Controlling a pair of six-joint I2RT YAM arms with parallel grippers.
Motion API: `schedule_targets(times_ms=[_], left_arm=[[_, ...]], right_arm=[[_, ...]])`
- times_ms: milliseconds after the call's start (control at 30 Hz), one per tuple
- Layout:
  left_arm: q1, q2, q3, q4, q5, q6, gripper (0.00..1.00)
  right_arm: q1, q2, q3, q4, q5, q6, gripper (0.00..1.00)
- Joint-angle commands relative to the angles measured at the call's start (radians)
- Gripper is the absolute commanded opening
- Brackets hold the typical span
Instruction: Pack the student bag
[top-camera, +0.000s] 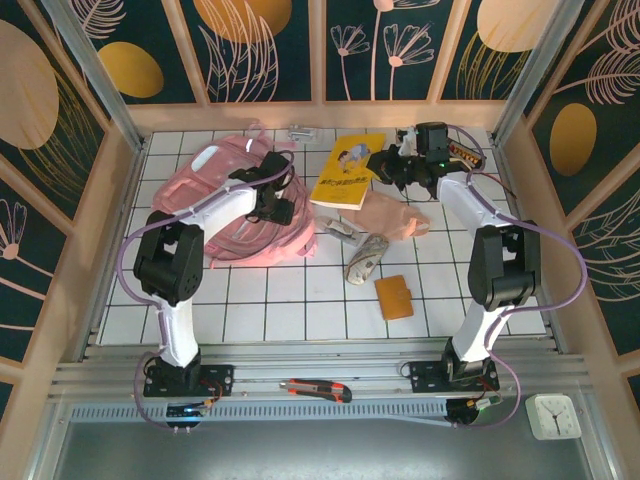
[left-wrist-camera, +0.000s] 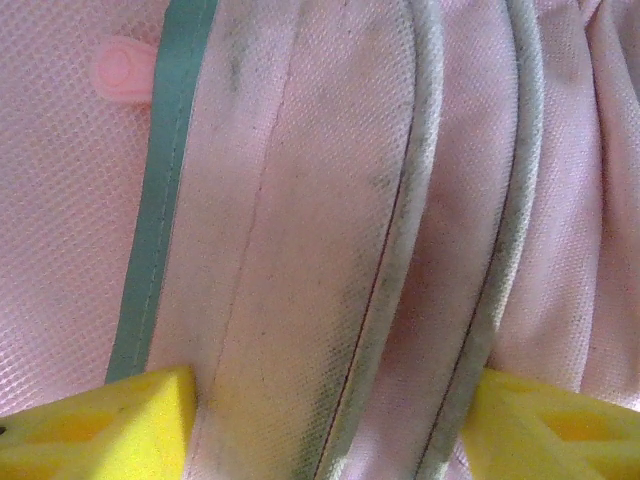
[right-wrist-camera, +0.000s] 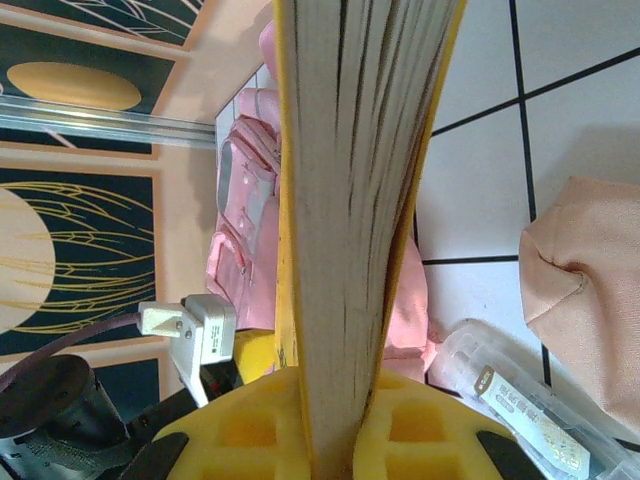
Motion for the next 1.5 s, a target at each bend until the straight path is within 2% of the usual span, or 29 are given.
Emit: schedule_targets(times_ms=[0,233,300,733,900,1033,1267,1467], left_arm=[[0.001,0.039,0.035,0.005,-0.036,0.026,0.57],[0.002,0.028,0.045,-0.003,-0.036,0.035,0.09],[0.002,0.021,0.050,-0.014,-0.041,0.036,0.00],[0.007,-0.128,0.243,-0.140,-0.015,0.029,0.00],[0.016,-0.165,0.299,-0.166,0.039,0.027,0.00],[0.023,-0.175,0.329,-0.173,0.069,0.025,0.00],[0.025,-0.166,0.363,-0.173,0.109,0.014,0.00],[0.025,-0.167,0.360,-0.166,0.145,0.021,0.00]], right_arm=[[-0.004,-0.034,0.006,0.050,-0.013,0.013,0.00],[-0.004,-0.029,0.002,0.059,-0.020,0.018,0.00],[-0.004,-0.030,0.002,0.059,-0.020,0.016,0.00],[-0.045,-0.068,-0.039,0.028,-0.050,-0.021,0.00],[-0.039,-0.058,-0.047,0.026,-0.116,-0.020,0.00],[0.009,-0.048,-0.078,0.069,-0.145,0.020,0.00],[0.129,0.001,-0.149,0.263,-0.142,0.177,0.00],[0.206,0.134,-0.048,0.329,-0.111,0.222,0.00]])
